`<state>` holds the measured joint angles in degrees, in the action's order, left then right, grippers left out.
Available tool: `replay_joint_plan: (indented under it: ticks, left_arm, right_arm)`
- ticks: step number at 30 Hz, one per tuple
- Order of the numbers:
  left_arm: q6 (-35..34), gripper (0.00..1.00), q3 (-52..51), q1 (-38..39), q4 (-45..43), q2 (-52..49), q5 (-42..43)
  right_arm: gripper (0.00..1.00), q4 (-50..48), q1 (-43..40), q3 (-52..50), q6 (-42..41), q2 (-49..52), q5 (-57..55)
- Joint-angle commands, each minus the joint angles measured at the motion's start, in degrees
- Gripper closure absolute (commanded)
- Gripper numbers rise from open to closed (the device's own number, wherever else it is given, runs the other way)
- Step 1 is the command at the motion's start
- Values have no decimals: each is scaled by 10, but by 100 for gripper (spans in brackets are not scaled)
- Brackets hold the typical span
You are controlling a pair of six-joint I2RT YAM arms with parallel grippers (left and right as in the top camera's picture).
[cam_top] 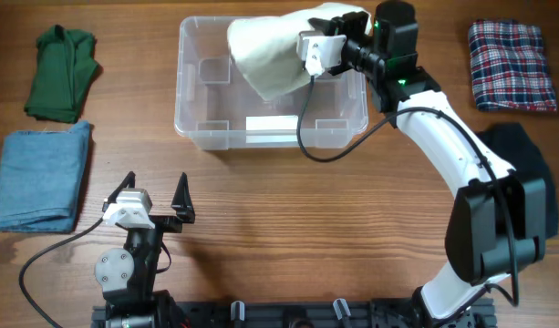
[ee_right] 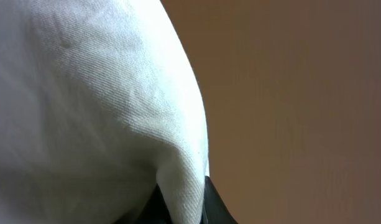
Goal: Pack container
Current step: 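Carry the cream cloth left over the clear container, then lower the cream cloth into the container and release it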
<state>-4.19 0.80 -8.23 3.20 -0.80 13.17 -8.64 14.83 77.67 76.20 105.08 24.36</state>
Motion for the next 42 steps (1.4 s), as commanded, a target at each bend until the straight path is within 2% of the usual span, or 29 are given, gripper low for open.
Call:
replay_joint_plan:
  ticks: [1, 22, 26, 33, 39, 42]
  left_arm:
    - [-7, 0, -5, -3, 0, 4, -6]
    - [-8, 0, -5, -3, 0, 4, -6]
    - [-7, 0, -5, -3, 0, 4, -6]
    - [-7, 0, -5, -3, 0, 4, -6]
    - [-8, 0, -5, -3, 0, 4, -6]
    - [-7, 0, -5, -3, 0, 4, -6]
  right_arm:
    - [96, -24, 9, 23, -18, 14, -30]
    - [96, -27, 28, 23, -12, 61, -54]
    - [96, -29, 44, 23, -12, 55, -96]
    - [96, 26, 80, 23, -15, 24, -143]
    - [96, 76, 86, 23, -154, -10, -138]
    - [96, 100, 86, 24, -178, -31, -124]
